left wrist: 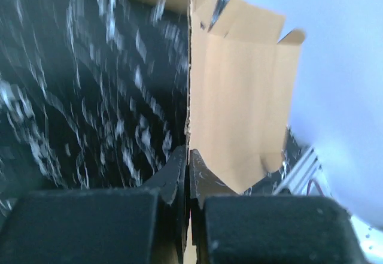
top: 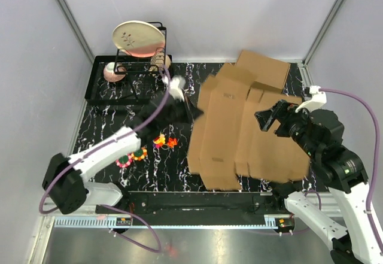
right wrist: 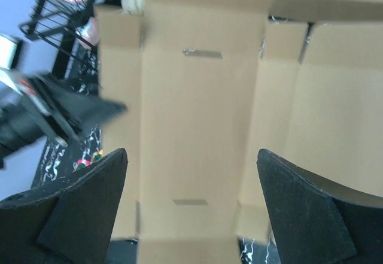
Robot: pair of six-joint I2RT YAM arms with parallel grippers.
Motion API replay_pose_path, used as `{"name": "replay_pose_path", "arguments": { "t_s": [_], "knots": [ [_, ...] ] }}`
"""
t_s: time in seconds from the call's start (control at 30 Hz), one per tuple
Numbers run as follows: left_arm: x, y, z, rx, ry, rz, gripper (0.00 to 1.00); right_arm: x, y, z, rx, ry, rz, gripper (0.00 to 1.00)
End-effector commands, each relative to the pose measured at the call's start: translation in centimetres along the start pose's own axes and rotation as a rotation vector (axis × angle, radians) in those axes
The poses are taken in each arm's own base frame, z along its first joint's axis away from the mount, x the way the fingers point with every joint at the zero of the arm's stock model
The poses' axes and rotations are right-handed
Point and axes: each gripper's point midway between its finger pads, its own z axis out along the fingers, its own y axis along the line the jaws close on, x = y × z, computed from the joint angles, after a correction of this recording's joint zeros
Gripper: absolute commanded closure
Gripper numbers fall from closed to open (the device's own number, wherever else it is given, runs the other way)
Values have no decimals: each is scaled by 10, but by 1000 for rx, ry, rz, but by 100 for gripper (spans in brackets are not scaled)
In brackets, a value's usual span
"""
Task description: Fold the paper box
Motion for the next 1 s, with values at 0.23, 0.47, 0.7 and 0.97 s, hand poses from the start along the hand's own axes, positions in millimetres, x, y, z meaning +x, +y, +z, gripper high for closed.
{"name": "replay_pose_path", "arguments": {
  "t_s": [0.23,0.47,0.7,0.97],
  "knots": [
    [-193,-142,-123,157,-209,542,100,-60,39,-49,-150,-161,-28,4],
    [-179,-210,-193,479,-167,658,100,-80,49,-78,-206,-241,-40,3],
    [-171,-245,-249,682,-198,689,100,-94,42,-94,-178,-326,-31,3],
    [-184,-143,-92,272,33,505,100,-90,22,-82,-75,-323,-49,3]
  ]
}}
